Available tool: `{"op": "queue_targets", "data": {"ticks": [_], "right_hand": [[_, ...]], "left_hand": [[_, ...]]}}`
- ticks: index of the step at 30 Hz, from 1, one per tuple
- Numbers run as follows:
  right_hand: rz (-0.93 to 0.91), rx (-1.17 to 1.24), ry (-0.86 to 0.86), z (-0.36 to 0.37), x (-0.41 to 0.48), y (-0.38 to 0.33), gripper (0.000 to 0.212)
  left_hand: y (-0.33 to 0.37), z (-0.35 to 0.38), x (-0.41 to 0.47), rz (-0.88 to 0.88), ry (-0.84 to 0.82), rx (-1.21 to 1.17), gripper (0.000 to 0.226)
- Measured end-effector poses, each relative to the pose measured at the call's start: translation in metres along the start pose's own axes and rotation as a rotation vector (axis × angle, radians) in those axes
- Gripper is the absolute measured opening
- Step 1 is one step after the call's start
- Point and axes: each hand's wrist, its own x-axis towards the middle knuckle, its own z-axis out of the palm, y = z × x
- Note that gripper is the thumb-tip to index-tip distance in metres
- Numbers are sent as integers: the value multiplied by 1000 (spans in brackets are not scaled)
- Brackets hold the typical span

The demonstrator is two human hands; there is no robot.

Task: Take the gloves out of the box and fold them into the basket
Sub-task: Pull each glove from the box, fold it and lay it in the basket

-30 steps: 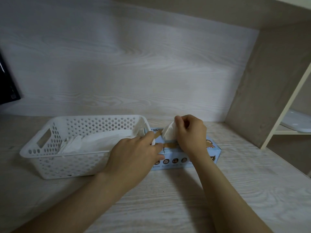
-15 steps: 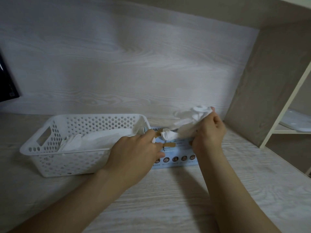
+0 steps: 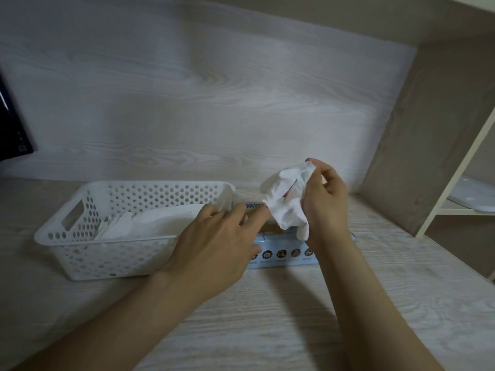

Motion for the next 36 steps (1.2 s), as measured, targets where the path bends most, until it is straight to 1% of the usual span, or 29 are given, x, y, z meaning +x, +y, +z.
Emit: {"op": "queue_targets", "data": {"ticks": [1, 2, 6, 10, 12, 14, 15, 16, 17, 18, 19, 21, 22, 23, 24, 25, 27, 29, 31, 33, 36], "right_hand": [[31, 5, -26, 3, -3, 0, 16], [55, 11, -49, 5, -5, 1, 16], [82, 92, -130, 13, -17, 4, 38], [156, 225, -186, 26, -27, 6, 50], [215, 268, -237, 29, -30, 7, 50], [247, 304, -293, 30, -30, 6, 46], [254, 299, -320, 31, -31, 4, 42], [254, 264, -335, 30, -31, 3, 38], [238, 190, -339, 31, -32, 3, 36], [188, 80, -329, 31, -34, 3, 35], [98, -52, -307, 31, -36, 5, 34], [-180, -318, -247, 29, -42, 9, 30], [-322, -405, -240, 29, -44, 10, 30], [-438, -440, -271, 28, -46, 11, 35], [-520, -423, -340, 28, -46, 12, 43], [-556, -354, -441, 29, -48, 11, 52], [-509, -177, -618, 32, -51, 9, 65], [-480, -114, -686, 34, -51, 12, 69], [-521, -182, -643, 35, -50, 16, 68], [-588, -297, -537, 34, -48, 18, 58], [-654, -503, -375, 34, -45, 19, 23]], "left_hand": [[1, -5, 1, -19, 16, -36, 49], [2, -9, 2, -37, 27, -73, 50], [4, -21, 7, -103, 90, -178, 51], [4, -30, 9, -196, 217, -209, 55], [2, -33, 9, -221, 253, -248, 55], [-2, -35, 10, -269, 255, -314, 56], [-4, -35, 10, -295, 262, -329, 50], [-7, -34, 10, -315, 281, -334, 38], [-11, -34, 10, -338, 304, -350, 28], [-14, -34, 10, -363, 327, -386, 23], [-18, -34, 11, -384, 347, -436, 20], [-24, -39, 13, -413, 355, -531, 15], [-27, -41, 15, -416, 345, -575, 13], [-29, -42, 16, -417, 327, -621, 13], [-31, -43, 17, -422, 300, -673, 13], [-32, -43, 17, -433, 266, -722, 13], [-33, -44, 17, -442, 197, -801, 13], [-34, -46, 17, -430, 125, -887, 15], [-36, -48, 18, -406, 60, -954, 15], [-38, -49, 19, -395, 29, -985, 16], [-41, -46, 17, -467, 40, -983, 21]]}}
